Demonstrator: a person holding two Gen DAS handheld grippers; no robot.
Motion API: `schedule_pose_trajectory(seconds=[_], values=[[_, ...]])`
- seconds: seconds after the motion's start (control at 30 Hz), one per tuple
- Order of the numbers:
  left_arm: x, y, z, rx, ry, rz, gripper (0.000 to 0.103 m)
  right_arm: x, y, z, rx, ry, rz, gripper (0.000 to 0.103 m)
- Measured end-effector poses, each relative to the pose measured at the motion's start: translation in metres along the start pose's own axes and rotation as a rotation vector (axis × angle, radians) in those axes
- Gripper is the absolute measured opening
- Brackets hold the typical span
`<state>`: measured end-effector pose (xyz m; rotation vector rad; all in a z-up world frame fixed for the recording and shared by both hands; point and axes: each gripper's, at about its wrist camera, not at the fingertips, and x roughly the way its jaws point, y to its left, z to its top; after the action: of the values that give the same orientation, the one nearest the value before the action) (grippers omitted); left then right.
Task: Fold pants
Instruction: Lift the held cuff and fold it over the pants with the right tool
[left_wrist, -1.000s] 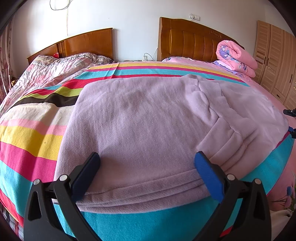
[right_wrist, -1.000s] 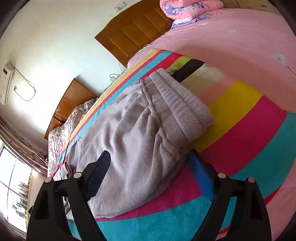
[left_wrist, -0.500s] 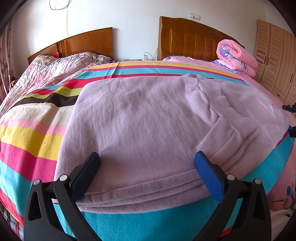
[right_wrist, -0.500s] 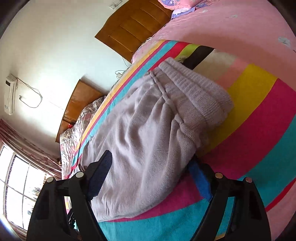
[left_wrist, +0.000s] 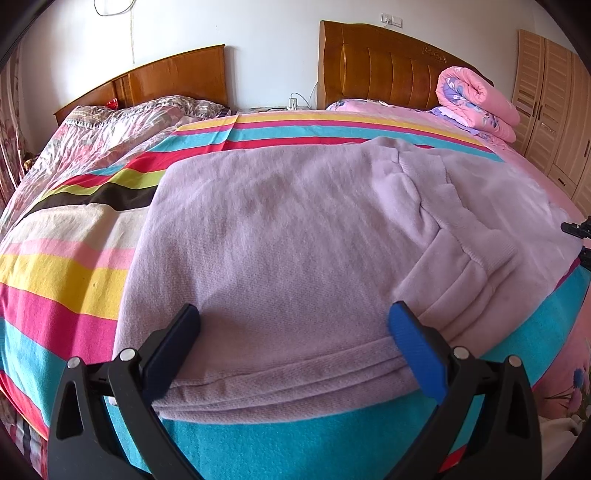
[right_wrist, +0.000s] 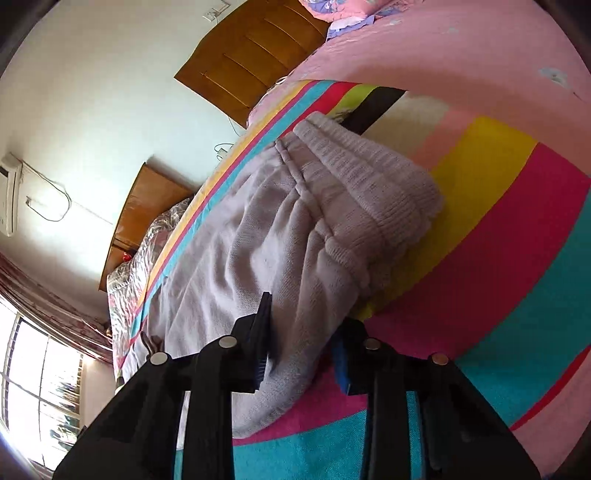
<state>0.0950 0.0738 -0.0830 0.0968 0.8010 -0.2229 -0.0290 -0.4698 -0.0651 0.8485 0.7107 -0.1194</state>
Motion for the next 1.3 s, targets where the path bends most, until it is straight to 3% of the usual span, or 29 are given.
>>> schedule_pose_trajectory(seconds=[0.07,0.13,0.23,0.3,0.37,0.47,0.6,0.7,0.8,0.9,0.97,1.03,1.13,1.2,1.3], values=[[-0.004,-0.004,0.005,-0.003,0.022,0.022,0.101,-0.001,0.004,-0.002,-0.018,-0.013,-0.006,0.025],[-0.016,-0.015,0.017,0.019,-0.005,0.002,0.099,-0.002,0.006,-0.004,-0.042,-0.022,-0.023,0.024],[-0.035,-0.049,0.042,0.116,-0.078,-0.022,0.099,-0.002,0.007,-0.006,-0.043,-0.042,-0.018,0.024],[-0.033,-0.072,0.056,0.179,-0.083,-0.043,0.1,-0.004,0.001,-0.009,-0.017,-0.054,0.009,0.024],[-0.017,-0.092,0.06,0.228,-0.04,-0.061,0.1,-0.004,-0.006,-0.009,0.01,-0.055,0.032,0.024],[0.023,-0.11,0.046,0.294,0.084,-0.066,0.1,-0.004,-0.015,-0.009,0.063,-0.052,0.053,0.024],[0.022,-0.084,0.045,0.189,0.071,-0.169,0.101,-0.012,0.006,-0.004,0.02,-0.104,0.013,0.024],[-0.02,-0.033,0.054,0.041,-0.084,-0.173,0.101,-0.031,0.088,-0.005,-0.289,-0.213,-0.08,0.023],[-0.048,0.031,0.057,-0.143,-0.143,-0.102,0.101,-0.035,0.198,-0.033,-0.669,-0.277,-0.103,0.023],[-0.064,0.083,0.047,-0.264,-0.162,-0.031,0.101,-0.016,0.291,-0.104,-1.04,-0.271,-0.088,0.023],[-0.074,0.106,0.037,-0.311,-0.165,-0.003,0.101,0.008,0.33,-0.17,-1.281,-0.227,-0.075,0.023],[-0.081,0.124,0.025,-0.351,-0.155,-0.018,0.101,0.041,0.343,-0.242,-1.533,-0.152,-0.088,0.022],[-0.079,0.139,0.008,-0.397,-0.119,-0.103,0.101,0.08,0.321,-0.325,-1.814,-0.024,-0.117,0.02],[-0.077,0.141,0.001,-0.414,-0.098,-0.178,0.101,0.084,0.313,-0.345,-1.871,-0.114,-0.149,0.02],[-0.071,0.137,-0.002,-0.452,-0.075,-0.354,0.101,0.076,0.316,-0.332,-1.809,-0.123,-0.105,0.019]])
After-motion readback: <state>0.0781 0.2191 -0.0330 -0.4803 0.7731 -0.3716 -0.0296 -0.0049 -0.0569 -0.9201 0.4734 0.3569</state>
